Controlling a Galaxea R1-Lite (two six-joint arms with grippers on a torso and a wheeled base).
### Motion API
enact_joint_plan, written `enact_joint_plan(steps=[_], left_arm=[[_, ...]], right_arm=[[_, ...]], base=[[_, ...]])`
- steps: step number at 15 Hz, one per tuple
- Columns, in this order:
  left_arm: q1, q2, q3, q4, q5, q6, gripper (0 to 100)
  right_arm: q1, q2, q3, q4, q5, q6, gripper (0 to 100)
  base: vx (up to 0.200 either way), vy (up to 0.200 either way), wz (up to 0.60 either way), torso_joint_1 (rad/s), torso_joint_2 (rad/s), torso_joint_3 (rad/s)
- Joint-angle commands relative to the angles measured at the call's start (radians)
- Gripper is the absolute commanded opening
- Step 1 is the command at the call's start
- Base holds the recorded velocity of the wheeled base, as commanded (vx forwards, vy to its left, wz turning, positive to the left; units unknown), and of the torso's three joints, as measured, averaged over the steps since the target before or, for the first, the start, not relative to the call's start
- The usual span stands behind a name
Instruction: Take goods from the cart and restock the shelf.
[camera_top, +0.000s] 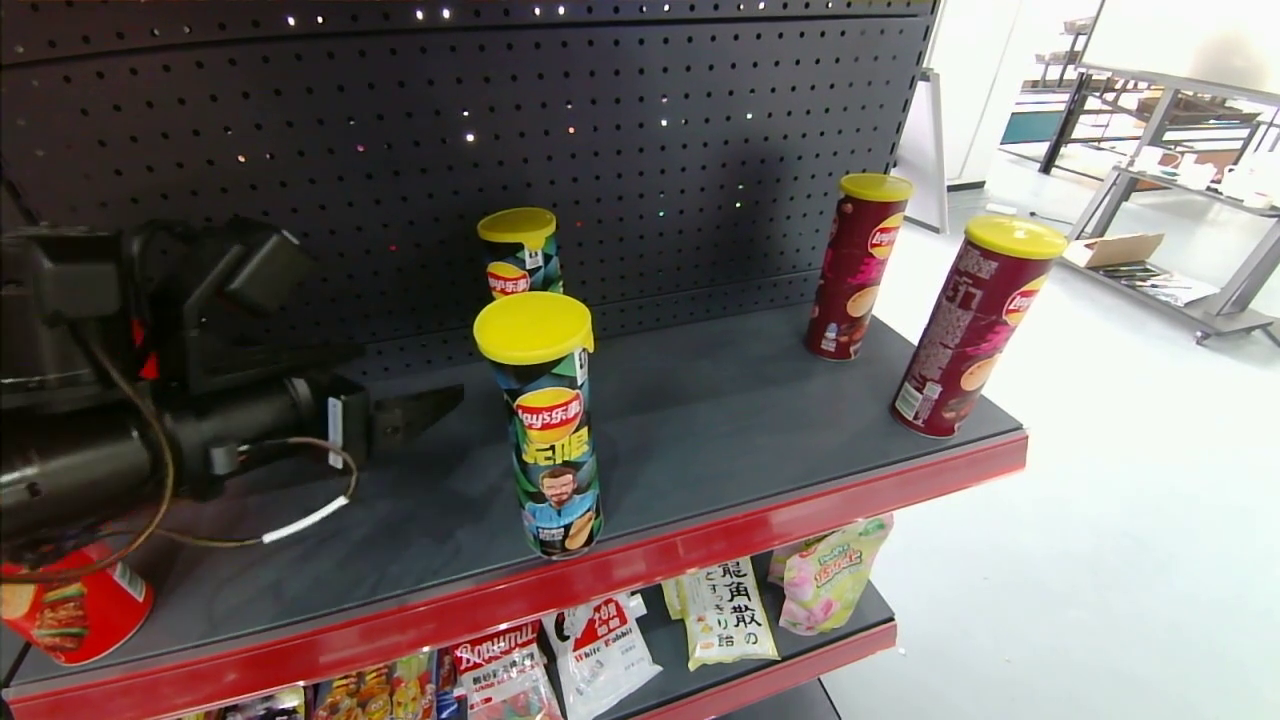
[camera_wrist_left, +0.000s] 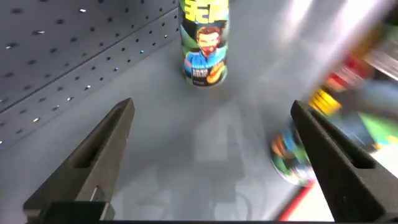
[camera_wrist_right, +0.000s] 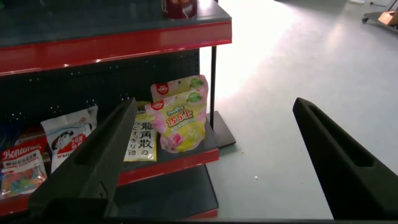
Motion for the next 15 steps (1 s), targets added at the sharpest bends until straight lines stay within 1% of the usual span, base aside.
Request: enact_joint_plan(steps=[1, 2, 3, 4, 5, 6, 7, 8, 9, 10, 12, 15], left_arm=[[0.000, -0.294, 0.150, 0.019, -0.003, 0.000, 100], [0.011, -0.410, 0.199, 0.036, 0.000, 0.000, 100], [0.018, -0.524, 0.219, 0.068, 0.003, -0.001, 100], [0.023, -0.574, 0.222, 0.098, 0.009, -0.003, 100], [0.043, -0.751, 0.206, 0.272, 0.040, -0.001, 100], [0.048, -0.860, 0.185, 0.412, 0.052, -0.001, 100], [0.048, -0.959, 0.157, 0.549, 0.083, -0.003, 100], [0.048, -1.030, 0.154, 0.633, 0.113, -0.003, 100], [0.048, -1.087, 0.182, 0.665, 0.132, -0.003, 100], [0.048, -1.117, 0.222, 0.662, 0.135, -0.003, 100], [0.048, -1.131, 0.237, 0.662, 0.138, -0.001, 100], [0.048, -1.136, 0.242, 0.662, 0.173, -0.003, 100]], right_arm=[[0.000, 0.000, 0.000, 0.000, 0.000, 0.000, 100], [0.000, 0.000, 0.000, 0.000, 0.000, 0.000, 100], [0.000, 0.000, 0.000, 0.000, 0.000, 0.000, 100], [0.000, 0.000, 0.000, 0.000, 0.000, 0.000, 100], [0.000, 0.000, 0.000, 0.000, 0.000, 0.000, 100], [0.000, 0.000, 0.000, 0.000, 0.000, 0.000, 100], [0.000, 0.000, 0.000, 0.000, 0.000, 0.000, 100], [0.000, 0.000, 0.000, 0.000, 0.000, 0.000, 100], [0.000, 0.000, 0.000, 0.000, 0.000, 0.000, 100], [0.000, 0.000, 0.000, 0.000, 0.000, 0.000, 100], [0.000, 0.000, 0.000, 0.000, 0.000, 0.000, 100], [0.000, 0.000, 0.000, 0.000, 0.002, -0.002, 100]], base=[[0.000, 0.000, 0.00, 0.000, 0.00, 0.000], [0.000, 0.000, 0.00, 0.000, 0.00, 0.000], [0.000, 0.000, 0.00, 0.000, 0.00, 0.000], [0.000, 0.000, 0.00, 0.000, 0.00, 0.000], [0.000, 0.000, 0.00, 0.000, 0.00, 0.000], [0.000, 0.000, 0.00, 0.000, 0.00, 0.000], [0.000, 0.000, 0.00, 0.000, 0.00, 0.000], [0.000, 0.000, 0.00, 0.000, 0.00, 0.000], [0.000, 0.000, 0.00, 0.000, 0.00, 0.000], [0.000, 0.000, 0.00, 0.000, 0.00, 0.000], [0.000, 0.000, 0.00, 0.000, 0.00, 0.000], [0.000, 0.000, 0.00, 0.000, 0.00, 0.000]])
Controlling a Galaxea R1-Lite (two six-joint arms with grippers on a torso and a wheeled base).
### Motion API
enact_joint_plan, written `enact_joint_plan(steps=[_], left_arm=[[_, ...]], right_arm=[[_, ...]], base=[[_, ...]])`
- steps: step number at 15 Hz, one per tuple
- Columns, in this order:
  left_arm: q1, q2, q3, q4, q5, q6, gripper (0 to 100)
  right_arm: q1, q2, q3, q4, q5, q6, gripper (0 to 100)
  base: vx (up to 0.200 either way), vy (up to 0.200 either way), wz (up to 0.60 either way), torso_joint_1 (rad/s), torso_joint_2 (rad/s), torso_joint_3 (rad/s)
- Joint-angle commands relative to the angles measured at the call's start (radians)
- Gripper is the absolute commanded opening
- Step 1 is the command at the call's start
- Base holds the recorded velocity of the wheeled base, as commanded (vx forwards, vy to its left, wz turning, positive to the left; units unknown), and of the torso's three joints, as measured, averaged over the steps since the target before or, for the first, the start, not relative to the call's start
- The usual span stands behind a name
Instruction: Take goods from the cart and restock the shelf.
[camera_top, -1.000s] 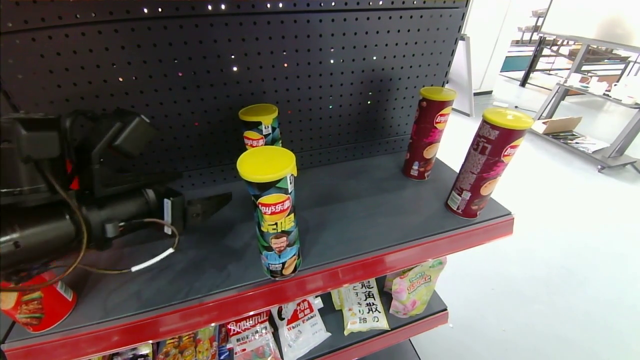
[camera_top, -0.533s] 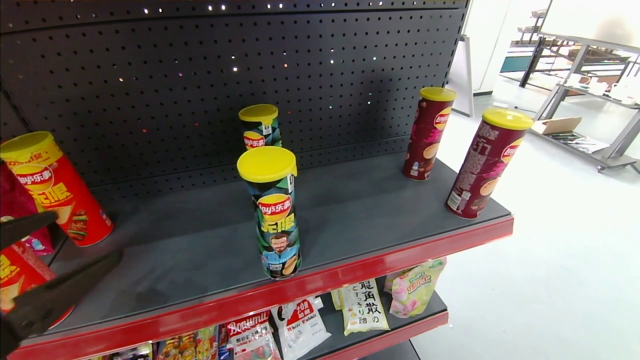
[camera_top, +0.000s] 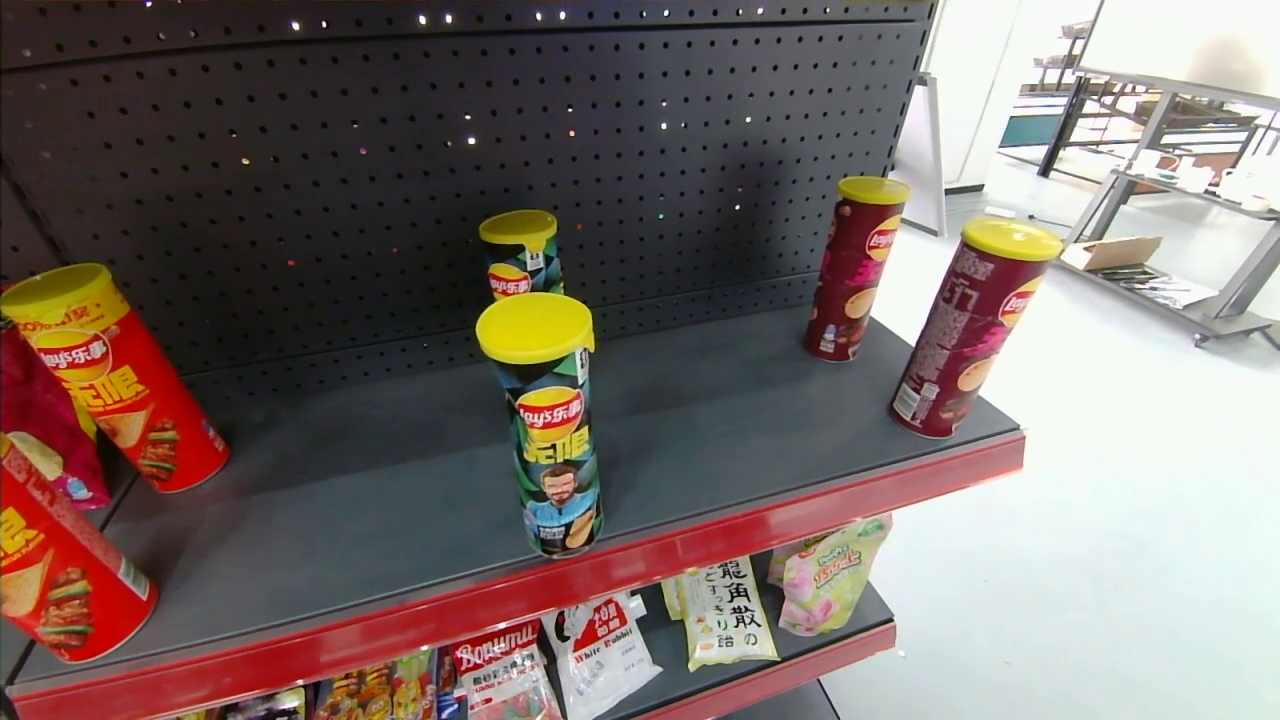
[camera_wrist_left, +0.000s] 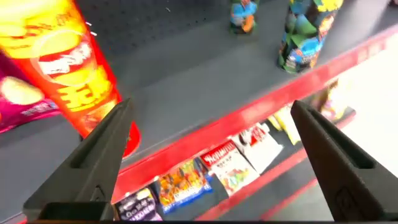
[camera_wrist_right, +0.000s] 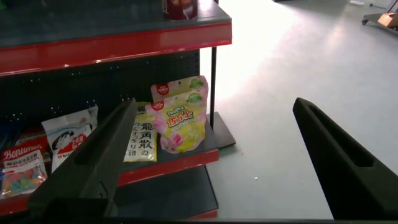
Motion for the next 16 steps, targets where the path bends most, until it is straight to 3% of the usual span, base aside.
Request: enact_joint_plan(steps=[1, 10, 13, 16], left_arm=[[0.000, -0.036, 0.009, 0.001, 0.012, 0.000, 100], [0.000, -0.055, 0.035, 0.003, 0.033, 0.001, 100], [0.000, -0.053, 0.035, 0.004, 0.071, 0.000, 100], [0.000, -0.056, 0.062, 0.004, 0.077, -0.003, 100]], right_arm=[[0.000, 0.000, 0.000, 0.000, 0.001, -0.002, 100], [0.000, 0.000, 0.000, 0.000, 0.004, -0.003, 100], [0.000, 0.000, 0.000, 0.000, 0.004, -0.003, 100], [0.000, 0.000, 0.000, 0.000, 0.002, 0.006, 100]], base=[[0.000, 0.000, 0.00, 0.000, 0.00, 0.000], [0.000, 0.000, 0.53, 0.004, 0.00, 0.002], [0.000, 0.000, 0.60, 0.002, 0.00, 0.004], [0.000, 0.000, 0.00, 0.000, 0.00, 0.000]])
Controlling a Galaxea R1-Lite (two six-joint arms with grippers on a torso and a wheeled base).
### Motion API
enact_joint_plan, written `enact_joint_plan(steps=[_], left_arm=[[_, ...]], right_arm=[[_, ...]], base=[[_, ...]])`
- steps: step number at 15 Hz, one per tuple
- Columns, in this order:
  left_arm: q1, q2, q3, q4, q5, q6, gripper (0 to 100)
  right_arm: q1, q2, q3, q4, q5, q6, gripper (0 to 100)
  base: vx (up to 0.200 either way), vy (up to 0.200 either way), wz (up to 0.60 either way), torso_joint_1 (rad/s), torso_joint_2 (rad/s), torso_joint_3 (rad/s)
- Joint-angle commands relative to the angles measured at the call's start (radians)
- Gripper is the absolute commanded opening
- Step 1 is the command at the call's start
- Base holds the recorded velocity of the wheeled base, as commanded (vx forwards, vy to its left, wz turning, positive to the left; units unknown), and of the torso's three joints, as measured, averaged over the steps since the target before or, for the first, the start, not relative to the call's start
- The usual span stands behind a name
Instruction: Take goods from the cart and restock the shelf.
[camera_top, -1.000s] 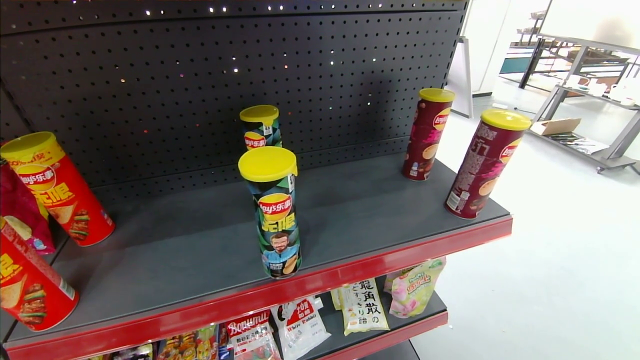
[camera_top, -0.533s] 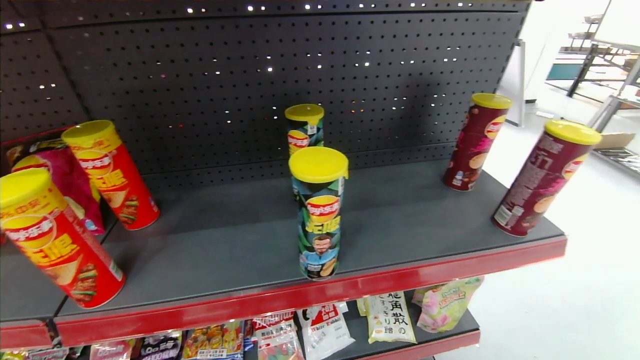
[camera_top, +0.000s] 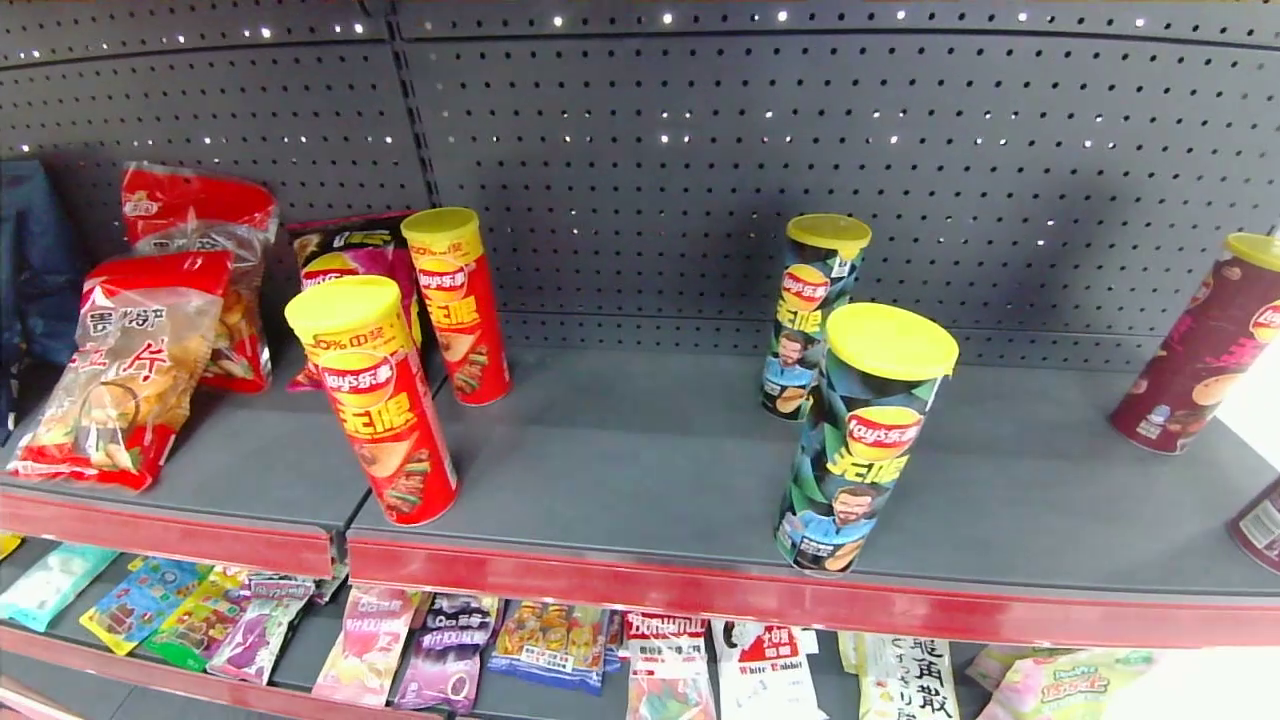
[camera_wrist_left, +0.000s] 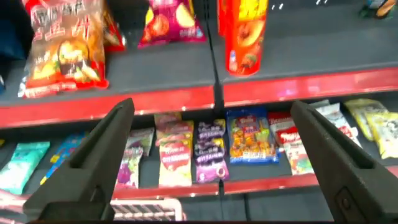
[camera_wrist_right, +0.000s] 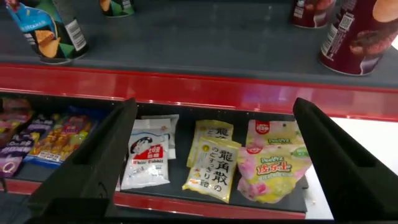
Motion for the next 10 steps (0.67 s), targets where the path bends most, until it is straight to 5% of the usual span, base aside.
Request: enact_joint_plan(steps=[1, 6, 10], left_arm=[[0.002, 0.004, 0.019, -0.004, 0.001, 0.000, 100], [0.002, -0.068, 0.070, 0.004, 0.037, 0.000, 100], [0.002, -0.080, 0.097, 0.004, 0.037, 0.000, 100]], right_arm=[[0.000, 0.000, 0.000, 0.000, 0.001, -0.002, 100], [0.000, 0.000, 0.000, 0.000, 0.001, -0.004, 100], [0.000, 0.000, 0.000, 0.000, 0.001, 0.001, 100]], base=[[0.000, 0.000, 0.00, 0.000, 0.00, 0.000], [0.000, 0.000, 0.00, 0.000, 0.00, 0.000], [0.000, 0.000, -0.60, 0.002, 0.00, 0.004]])
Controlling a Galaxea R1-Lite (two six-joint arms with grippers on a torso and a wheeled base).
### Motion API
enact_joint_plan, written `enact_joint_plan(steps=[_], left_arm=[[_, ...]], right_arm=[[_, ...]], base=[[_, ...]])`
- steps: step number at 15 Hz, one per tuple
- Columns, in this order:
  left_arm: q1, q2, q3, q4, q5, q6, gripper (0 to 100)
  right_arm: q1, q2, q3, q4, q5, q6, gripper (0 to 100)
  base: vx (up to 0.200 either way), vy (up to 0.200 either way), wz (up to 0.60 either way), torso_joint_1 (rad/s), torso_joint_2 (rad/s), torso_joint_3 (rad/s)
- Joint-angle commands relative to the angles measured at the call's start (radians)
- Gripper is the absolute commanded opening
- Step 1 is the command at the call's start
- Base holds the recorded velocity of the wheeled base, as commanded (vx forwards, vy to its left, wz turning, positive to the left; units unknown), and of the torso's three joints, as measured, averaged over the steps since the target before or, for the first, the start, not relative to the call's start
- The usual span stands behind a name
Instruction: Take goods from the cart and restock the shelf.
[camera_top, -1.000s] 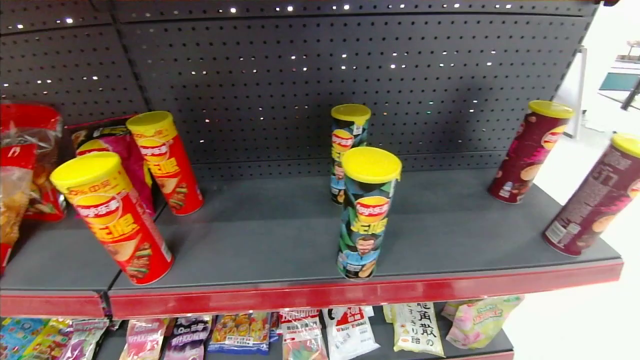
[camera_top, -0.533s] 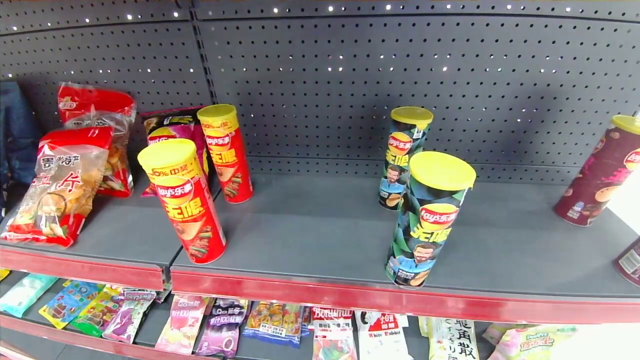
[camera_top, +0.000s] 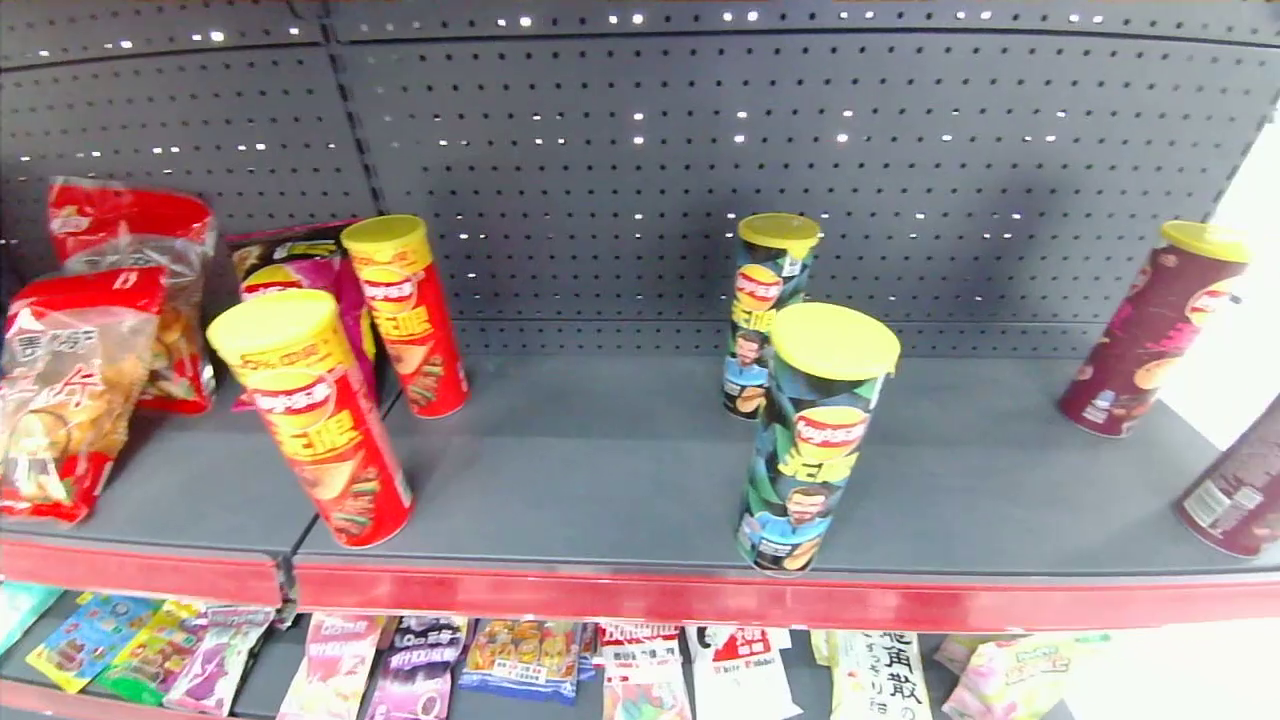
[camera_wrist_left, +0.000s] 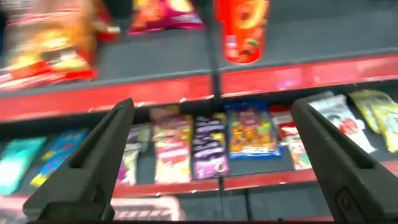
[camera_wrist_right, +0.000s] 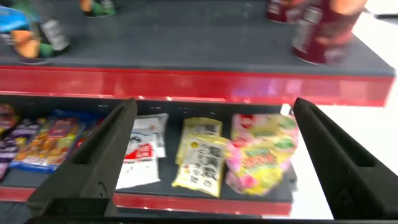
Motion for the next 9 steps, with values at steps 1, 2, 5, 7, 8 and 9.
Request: enact_joint_plan(steps=[1, 2, 5, 7, 8, 9], left_arm=[[0.001, -0.021, 0.020, 0.001, 0.000, 0.000, 100], [0.001, -0.038, 0.035, 0.001, 0.000, 0.000, 100], [0.001, -0.053, 0.067, -0.007, 0.023, -0.035, 100], [0.050, -0.027, 0.061, -0.004, 0.042, -0.075, 100], [0.140, 0.017, 0.050, -0.009, 0.042, -0.125, 100], [0.235, 0.046, 0.041, -0.007, 0.039, -0.162, 100]], right_arm=[[0.000, 0.000, 0.000, 0.000, 0.000, 0.000, 100], [0.000, 0.000, 0.000, 0.000, 0.000, -0.001, 100], [0.000, 0.000, 0.000, 0.000, 0.000, -0.001, 100], [0.000, 0.000, 0.000, 0.000, 0.002, -0.003, 100], [0.000, 0.000, 0.000, 0.000, 0.002, 0.000, 100], [0.000, 0.000, 0.000, 0.000, 0.002, 0.000, 100]], base=[[0.000, 0.000, -0.60, 0.012, 0.00, 0.002], [0.000, 0.000, -0.60, 0.007, 0.00, -0.002], [0.000, 0.000, 0.00, 0.000, 0.00, 0.000], [0.000, 0.000, 0.00, 0.000, 0.00, 0.000], [0.000, 0.000, 0.00, 0.000, 0.00, 0.000], [0.000, 0.000, 0.00, 0.000, 0.00, 0.000]])
